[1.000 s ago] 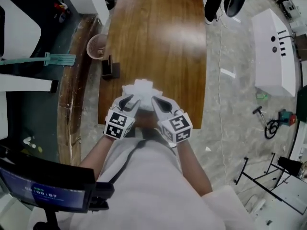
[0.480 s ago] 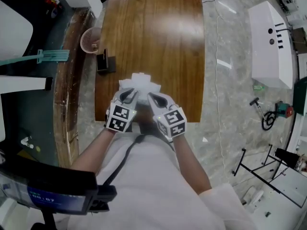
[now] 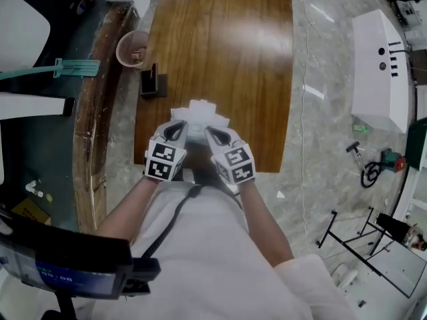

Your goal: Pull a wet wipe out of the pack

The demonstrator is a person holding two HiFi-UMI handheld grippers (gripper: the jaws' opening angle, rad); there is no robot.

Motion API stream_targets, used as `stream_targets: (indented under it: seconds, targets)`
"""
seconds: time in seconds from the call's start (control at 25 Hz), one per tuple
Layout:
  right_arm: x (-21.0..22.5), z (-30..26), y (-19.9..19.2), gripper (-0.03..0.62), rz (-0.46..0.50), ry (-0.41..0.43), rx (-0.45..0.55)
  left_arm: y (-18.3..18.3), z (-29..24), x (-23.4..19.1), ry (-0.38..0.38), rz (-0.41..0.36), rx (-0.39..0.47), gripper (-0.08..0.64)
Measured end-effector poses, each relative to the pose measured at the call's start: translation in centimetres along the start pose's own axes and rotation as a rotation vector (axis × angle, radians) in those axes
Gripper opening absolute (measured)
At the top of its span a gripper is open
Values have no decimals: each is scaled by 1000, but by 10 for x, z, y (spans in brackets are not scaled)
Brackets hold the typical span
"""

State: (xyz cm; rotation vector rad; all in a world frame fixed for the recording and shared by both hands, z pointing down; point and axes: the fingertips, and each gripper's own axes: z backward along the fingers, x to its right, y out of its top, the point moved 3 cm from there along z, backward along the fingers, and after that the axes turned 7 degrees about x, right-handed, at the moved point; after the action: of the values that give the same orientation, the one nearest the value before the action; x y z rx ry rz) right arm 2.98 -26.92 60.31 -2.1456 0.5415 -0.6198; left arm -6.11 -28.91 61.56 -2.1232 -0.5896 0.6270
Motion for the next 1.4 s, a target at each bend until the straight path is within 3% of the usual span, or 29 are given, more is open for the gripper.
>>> stream_targets:
  seconds: [0.12, 0.4, 0.64, 0.96, 1.4]
  targets:
    - [-3, -7, -5, 55, 32, 11, -41, -2, 1, -4, 6, 25, -1, 8]
    - [-4, -23, -16, 98, 67, 12, -125, -6, 3, -3, -9, 42, 3, 8]
    - [-3, -32, -20, 92, 81, -6, -175, -6, 3, -3, -23, 41, 2, 8]
    - [-2, -31, -23, 18, 99, -12, -211, -4, 4, -2, -30, 37, 9, 8]
    - [-4, -20, -13, 12, 71, -3, -144, 1, 6, 8, -32, 30, 25, 12]
